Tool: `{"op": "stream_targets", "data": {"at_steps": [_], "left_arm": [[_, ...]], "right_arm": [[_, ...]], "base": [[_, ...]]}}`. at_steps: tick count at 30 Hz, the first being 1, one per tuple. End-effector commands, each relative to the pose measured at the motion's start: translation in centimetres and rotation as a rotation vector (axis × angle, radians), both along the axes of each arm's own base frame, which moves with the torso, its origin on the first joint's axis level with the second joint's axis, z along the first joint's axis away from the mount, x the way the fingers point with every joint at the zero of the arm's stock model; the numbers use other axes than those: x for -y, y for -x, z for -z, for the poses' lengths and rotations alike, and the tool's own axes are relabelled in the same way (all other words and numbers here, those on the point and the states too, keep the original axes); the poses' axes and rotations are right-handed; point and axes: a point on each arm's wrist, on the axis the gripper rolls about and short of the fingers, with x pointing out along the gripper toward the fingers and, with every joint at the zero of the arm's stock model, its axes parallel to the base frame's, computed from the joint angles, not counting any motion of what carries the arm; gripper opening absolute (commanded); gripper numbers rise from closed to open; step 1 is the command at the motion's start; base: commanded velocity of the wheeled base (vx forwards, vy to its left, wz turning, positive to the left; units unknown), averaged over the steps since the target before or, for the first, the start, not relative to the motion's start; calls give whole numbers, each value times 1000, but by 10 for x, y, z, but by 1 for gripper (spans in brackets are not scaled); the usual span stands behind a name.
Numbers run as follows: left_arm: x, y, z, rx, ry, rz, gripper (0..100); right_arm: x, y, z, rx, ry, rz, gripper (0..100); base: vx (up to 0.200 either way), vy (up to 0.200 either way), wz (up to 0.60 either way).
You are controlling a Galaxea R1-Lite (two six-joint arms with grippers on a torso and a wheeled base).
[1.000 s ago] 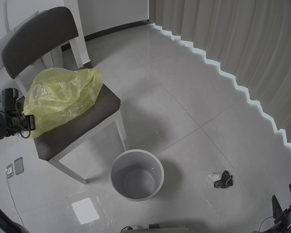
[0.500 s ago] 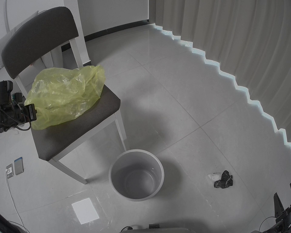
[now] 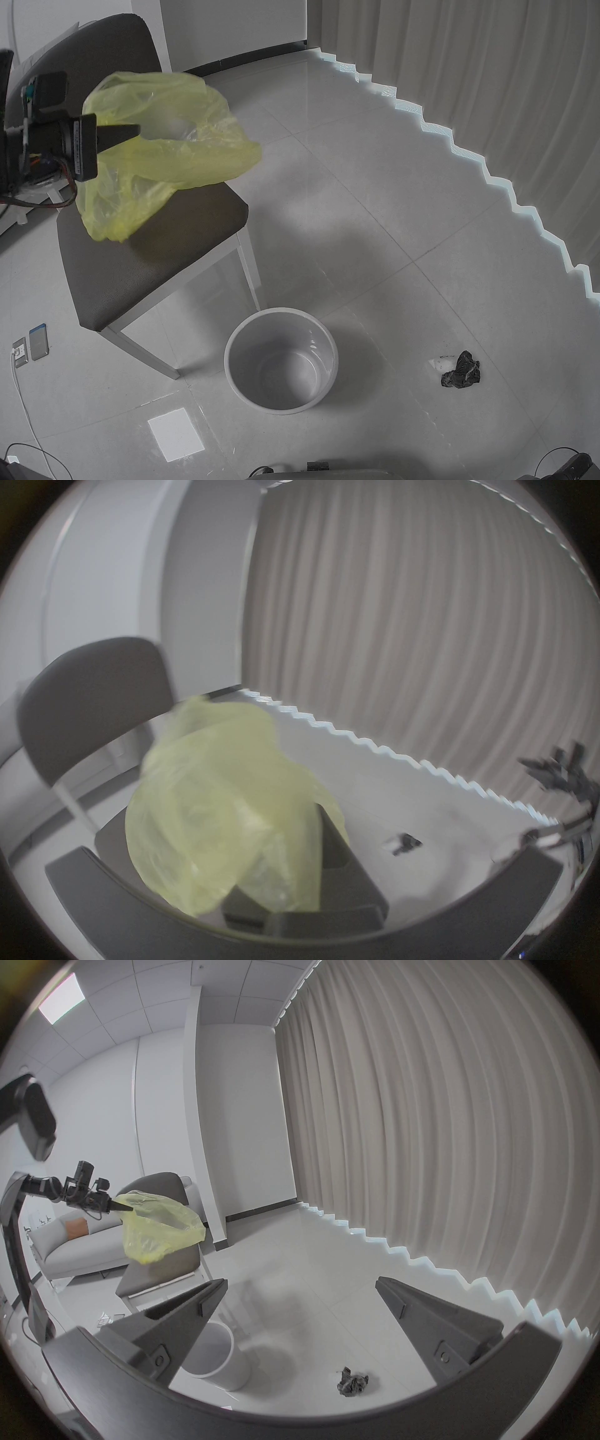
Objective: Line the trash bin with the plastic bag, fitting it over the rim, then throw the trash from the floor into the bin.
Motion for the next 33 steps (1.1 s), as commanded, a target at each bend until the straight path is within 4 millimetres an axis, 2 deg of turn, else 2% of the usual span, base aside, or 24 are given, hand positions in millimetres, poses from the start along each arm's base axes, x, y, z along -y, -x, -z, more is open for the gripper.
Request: {"op": "stream_targets", "data": {"at_steps": [1, 4, 8, 12, 17, 21, 26, 31, 33], "left_arm": [[1, 132, -67, 154, -219, 497, 0], [2, 141, -65, 92, -270, 590, 0], [8, 138, -64, 82, -281, 597, 0], [13, 135, -59, 58, -293, 604, 0], [29, 123, -56, 45, -304, 617, 0], [49, 109, -56, 66, -291, 618, 0], [60, 101, -61, 103, -265, 614, 0], [64, 99, -62, 117, -255, 615, 0], [65, 99, -63, 130, -245, 616, 0]], "right_arm": [[-14, -107, -100, -104, 3, -118, 100], [-19, -137, -106, -148, 7, -198, 100], [-23, -171, -110, -194, 10, -223, 100], [-27, -192, -116, -203, 12, -229, 100], [-31, -207, -117, -222, 11, -261, 100], [-37, -207, -112, -250, 8, -319, 100], [-45, -202, -95, -328, 12, -364, 100], [-56, -176, -76, -379, 29, -452, 100], [-62, -158, -61, -406, 46, -515, 100]], "base": [[0, 0, 0], [0, 0, 0], [0, 0, 0], [0, 0, 0], [0, 0, 0], [0, 0, 0], [0, 0, 0], [0, 0, 0], [0, 0, 0]]}}
